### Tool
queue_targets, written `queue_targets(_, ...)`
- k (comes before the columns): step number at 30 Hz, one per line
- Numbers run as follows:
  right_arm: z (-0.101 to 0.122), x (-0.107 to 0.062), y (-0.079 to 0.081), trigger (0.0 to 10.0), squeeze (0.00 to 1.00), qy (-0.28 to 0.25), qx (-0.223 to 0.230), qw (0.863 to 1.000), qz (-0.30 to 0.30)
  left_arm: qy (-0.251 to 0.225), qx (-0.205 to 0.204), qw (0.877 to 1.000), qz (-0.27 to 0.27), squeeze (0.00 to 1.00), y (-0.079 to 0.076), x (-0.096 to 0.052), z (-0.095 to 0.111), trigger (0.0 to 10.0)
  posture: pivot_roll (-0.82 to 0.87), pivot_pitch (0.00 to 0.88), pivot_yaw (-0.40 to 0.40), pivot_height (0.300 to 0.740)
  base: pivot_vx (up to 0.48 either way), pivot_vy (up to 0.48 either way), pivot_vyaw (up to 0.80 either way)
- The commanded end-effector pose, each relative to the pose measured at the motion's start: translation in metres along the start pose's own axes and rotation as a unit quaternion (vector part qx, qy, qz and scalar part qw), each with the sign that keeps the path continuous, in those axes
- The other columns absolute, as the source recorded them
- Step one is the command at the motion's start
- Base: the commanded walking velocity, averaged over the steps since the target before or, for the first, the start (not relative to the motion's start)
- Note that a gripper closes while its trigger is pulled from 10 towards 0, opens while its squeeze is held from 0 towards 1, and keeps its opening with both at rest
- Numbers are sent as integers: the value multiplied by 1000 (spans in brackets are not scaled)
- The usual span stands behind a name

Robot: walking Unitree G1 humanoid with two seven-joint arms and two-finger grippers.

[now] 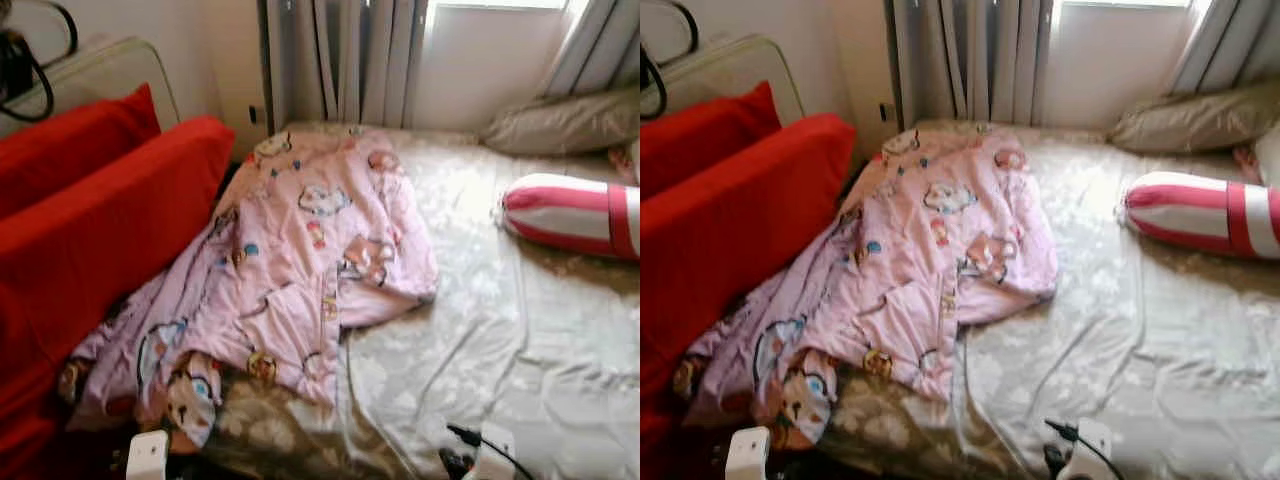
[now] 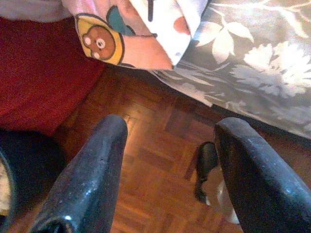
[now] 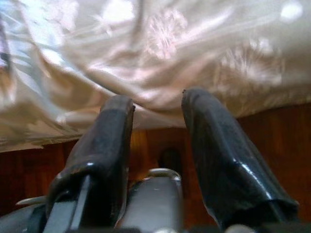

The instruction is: Clean up the room

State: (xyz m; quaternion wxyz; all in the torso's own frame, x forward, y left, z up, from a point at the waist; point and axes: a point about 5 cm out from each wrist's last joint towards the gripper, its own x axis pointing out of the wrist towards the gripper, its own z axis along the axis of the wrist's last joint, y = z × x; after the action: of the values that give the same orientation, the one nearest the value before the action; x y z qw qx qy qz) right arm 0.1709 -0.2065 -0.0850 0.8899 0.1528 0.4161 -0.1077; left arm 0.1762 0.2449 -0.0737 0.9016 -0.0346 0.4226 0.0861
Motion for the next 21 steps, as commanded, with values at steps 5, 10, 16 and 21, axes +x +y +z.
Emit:
queue_targets(5,-3,0,5,10000,0,10,-4,1000,8,6,6,1000,6,0,3,-1,-2,10000,56,0,25,740,0,409,0)
queue_targets(10,-6,0,5,10000,0,14,-7,1000,9,8,14,1000,7,0,1,-1,-3,10000,60,0,35,740,0,293,0)
queue_targets(16,-7,0,6,10000,0,15,-22,1000,12,8,17,1000,8,0,2,-1,-5,10000,78,0,31,740,0,0,0)
queue_targets(21,-8,-1,7,10000,0,16,-24,999,18,11,7,1000,14,0,8,-5,-13,10000,75,0,33,740,0,0,581)
